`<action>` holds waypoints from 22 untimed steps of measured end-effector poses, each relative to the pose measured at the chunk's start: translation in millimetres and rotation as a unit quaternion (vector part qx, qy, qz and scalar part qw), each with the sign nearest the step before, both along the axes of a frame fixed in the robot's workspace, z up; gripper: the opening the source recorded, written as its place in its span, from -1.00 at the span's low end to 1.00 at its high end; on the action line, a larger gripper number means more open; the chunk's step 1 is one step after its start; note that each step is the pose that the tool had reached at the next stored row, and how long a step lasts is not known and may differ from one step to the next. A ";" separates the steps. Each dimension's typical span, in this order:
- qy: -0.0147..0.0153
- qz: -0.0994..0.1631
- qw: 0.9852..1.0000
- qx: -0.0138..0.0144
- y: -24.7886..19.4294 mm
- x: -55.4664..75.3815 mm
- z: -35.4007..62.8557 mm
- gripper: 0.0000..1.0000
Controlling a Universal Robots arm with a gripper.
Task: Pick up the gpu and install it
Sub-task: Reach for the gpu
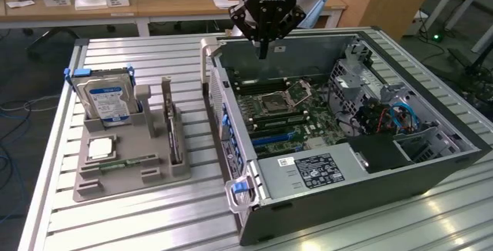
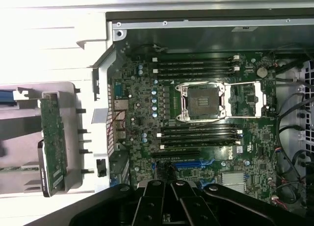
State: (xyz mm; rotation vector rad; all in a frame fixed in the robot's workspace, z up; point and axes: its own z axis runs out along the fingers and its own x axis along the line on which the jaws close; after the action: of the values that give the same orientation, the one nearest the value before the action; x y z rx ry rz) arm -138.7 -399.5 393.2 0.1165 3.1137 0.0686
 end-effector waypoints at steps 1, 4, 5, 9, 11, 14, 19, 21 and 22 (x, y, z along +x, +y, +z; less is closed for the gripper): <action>0.000 0.000 1.000 0.000 -0.1 -1.6 0.0 -0.80; 0.000 0.000 1.000 0.000 -0.2 -5.9 -0.1 -0.80; 0.000 0.000 1.000 0.000 -0.2 -7.2 -0.1 -0.80; 0.000 0.000 1.000 0.000 -0.3 -12.5 -0.3 -0.80; 0.000 0.000 1.000 0.000 -0.4 -15.0 -0.3 -0.80; 0.000 0.000 1.000 0.000 -0.5 -19.2 -0.5 -0.80; 0.000 0.000 1.000 0.000 -0.7 -26.7 -0.7 -0.80; 0.000 0.000 1.000 0.000 -0.8 -30.2 -0.8 -0.80; 0.000 0.000 1.000 0.000 -0.9 -32.0 -0.9 -0.80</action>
State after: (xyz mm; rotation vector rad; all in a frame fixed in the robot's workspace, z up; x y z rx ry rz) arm -170.7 -400.4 392.3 0.1165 3.1137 0.0678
